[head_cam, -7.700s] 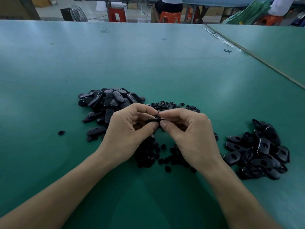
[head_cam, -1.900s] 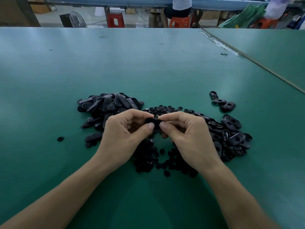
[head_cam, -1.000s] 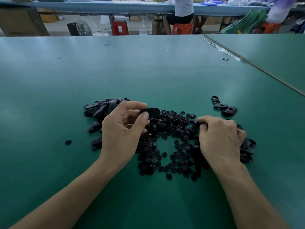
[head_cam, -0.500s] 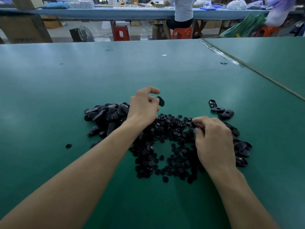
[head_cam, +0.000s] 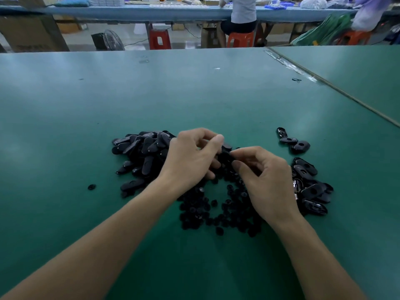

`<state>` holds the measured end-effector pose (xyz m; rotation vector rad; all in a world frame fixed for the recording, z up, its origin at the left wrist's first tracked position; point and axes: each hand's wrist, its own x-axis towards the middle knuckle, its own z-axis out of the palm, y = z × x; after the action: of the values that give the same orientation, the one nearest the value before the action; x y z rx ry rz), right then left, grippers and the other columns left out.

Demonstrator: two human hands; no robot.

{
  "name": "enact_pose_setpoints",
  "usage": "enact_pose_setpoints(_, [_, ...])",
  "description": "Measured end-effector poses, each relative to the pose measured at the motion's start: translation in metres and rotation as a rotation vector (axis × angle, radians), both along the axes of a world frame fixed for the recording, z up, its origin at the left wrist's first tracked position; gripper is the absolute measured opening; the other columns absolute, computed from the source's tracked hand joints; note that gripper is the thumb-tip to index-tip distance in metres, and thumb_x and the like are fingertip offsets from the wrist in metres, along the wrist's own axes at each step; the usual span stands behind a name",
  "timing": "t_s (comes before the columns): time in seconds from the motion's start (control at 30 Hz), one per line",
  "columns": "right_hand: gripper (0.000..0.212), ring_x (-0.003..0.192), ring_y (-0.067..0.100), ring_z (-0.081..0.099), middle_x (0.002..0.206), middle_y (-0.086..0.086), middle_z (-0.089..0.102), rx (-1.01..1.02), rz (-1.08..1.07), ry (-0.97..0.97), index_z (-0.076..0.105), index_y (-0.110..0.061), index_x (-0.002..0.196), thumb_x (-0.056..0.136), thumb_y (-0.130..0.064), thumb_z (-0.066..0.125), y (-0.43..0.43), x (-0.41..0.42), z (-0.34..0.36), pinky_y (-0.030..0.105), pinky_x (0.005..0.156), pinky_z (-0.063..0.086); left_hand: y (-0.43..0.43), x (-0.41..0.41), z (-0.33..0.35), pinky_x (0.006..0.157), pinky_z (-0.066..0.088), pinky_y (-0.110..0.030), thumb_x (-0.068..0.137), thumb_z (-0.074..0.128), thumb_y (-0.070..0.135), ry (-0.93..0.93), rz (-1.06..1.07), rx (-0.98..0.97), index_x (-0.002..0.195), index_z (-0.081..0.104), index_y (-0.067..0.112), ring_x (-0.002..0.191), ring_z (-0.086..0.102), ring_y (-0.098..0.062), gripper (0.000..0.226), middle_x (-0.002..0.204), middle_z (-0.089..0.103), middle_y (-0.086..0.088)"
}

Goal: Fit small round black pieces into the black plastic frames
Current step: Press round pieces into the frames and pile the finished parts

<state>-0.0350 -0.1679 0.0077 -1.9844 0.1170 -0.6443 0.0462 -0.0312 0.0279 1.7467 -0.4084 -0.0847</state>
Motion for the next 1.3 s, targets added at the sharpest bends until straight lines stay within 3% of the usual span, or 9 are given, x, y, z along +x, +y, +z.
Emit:
enact_pose_setpoints(0.1, [0.031,0.088,0.008,0.072,0.090,-0.012,0.076,0.095,0.099,-0.019,0.073,-0.030,0.093,0.090,0.001,0.067,0.003,0.002,-0.001,0.025,0.081,0.057,0.009,-0.011,-0.002,0.048,0.055,-0.026,0.092,0.072,0.024,0.020,-0.069,-0.014,0.084,0.075,0.024,0.060,0.071,-0.014,0.009,0.070,0.074,0.000])
enact_pose_setpoints(0.23, [0.026,0.090,0.003,0.070,0.091,-0.014,0.075,0.061,0.059,-0.008,0.072,-0.031,0.095,0.090,-0.006,0.070,0.006,0.001,-0.002,0.018,0.082,0.053,0.018,-0.017,-0.011,0.052,0.054,-0.021,0.093,0.070,0.011,0.014,-0.065,-0.074,0.089,0.076,0.014,0.058,0.071,-0.013,0.007,0.066,0.073,-0.001])
enact_pose_setpoints(0.3, [0.018,0.099,0.001,0.065,0.102,-0.015,0.072,-0.179,-0.059,0.062,0.072,-0.027,0.108,0.092,-0.020,0.070,0.003,0.000,-0.003,0.017,0.090,0.049,0.020,-0.018,-0.016,0.053,0.056,-0.021,0.092,0.070,0.006,0.025,-0.028,-0.133,0.091,0.074,0.012,0.059,0.071,-0.015,0.008,0.066,0.072,-0.002])
enact_pose_setpoints(0.37, [0.030,0.110,0.013,0.055,0.114,-0.007,0.065,-0.507,-0.137,0.209,0.069,-0.025,0.123,0.094,-0.033,0.066,0.002,-0.001,-0.005,0.026,0.097,0.041,0.022,-0.017,-0.021,0.056,0.057,-0.024,0.092,0.069,0.004,0.039,0.023,-0.203,0.093,0.073,0.012,0.061,0.072,-0.018,0.009,0.068,0.072,-0.002])
enact_pose_setpoints(0.43, [0.034,0.112,0.018,0.048,0.115,-0.005,0.060,-0.628,-0.135,0.328,0.067,-0.028,0.127,0.095,-0.039,0.062,0.002,-0.001,-0.005,0.033,0.099,0.038,0.024,-0.015,-0.025,0.058,0.058,-0.025,0.093,0.069,0.004,0.045,0.068,-0.263,0.094,0.073,0.014,0.064,0.073,-0.021,0.011,0.070,0.072,-0.003])
enact_pose_setpoints(0.8, [0.014,0.100,0.016,0.058,0.099,-0.004,0.068,-0.492,-0.162,0.230,0.077,-0.023,0.104,0.092,-0.024,0.071,0.000,-0.001,-0.009,0.031,0.093,0.048,0.028,-0.013,-0.039,0.064,0.059,-0.025,0.090,0.069,-0.005,0.045,0.078,-0.299,0.095,0.071,0.013,0.072,0.076,-0.024,0.018,0.076,0.075,-0.008])
enact_pose_setpoints(0.97, [0.010,0.083,0.011,0.063,0.086,-0.007,0.068,-0.360,-0.182,0.170,0.078,-0.021,0.092,0.083,-0.018,0.081,0.002,-0.001,-0.009,0.032,0.083,0.055,0.028,-0.014,-0.039,0.064,0.059,-0.025,0.089,0.071,-0.003,0.051,0.078,-0.320,0.094,0.069,0.010,0.075,0.076,-0.026,0.014,0.080,0.075,-0.008])
enact_pose_setpoints(1.17, [0.011,0.082,0.009,0.064,0.090,-0.005,0.070,-0.331,-0.192,0.080,0.076,-0.019,0.101,0.091,-0.019,0.073,0.003,0.001,-0.009,0.026,0.083,0.054,0.029,-0.012,-0.040,0.063,0.059,-0.024,0.089,0.071,-0.004,0.058,0.082,-0.333,0.092,0.068,0.010,0.075,0.077,-0.026,0.014,0.079,0.075,-0.007])
enact_pose_setpoints(1.3, [0.006,0.075,0.005,0.064,0.080,-0.011,0.069,-0.280,-0.144,0.076,0.073,-0.024,0.094,0.096,-0.022,0.067,0.005,-0.002,-0.007,0.023,0.072,0.051,0.029,-0.012,-0.039,0.062,0.058,-0.023,0.092,0.067,-0.003,0.080,0.079,-0.343,0.095,0.069,0.010,0.073,0.076,-0.025,0.014,0.078,0.075,-0.011])
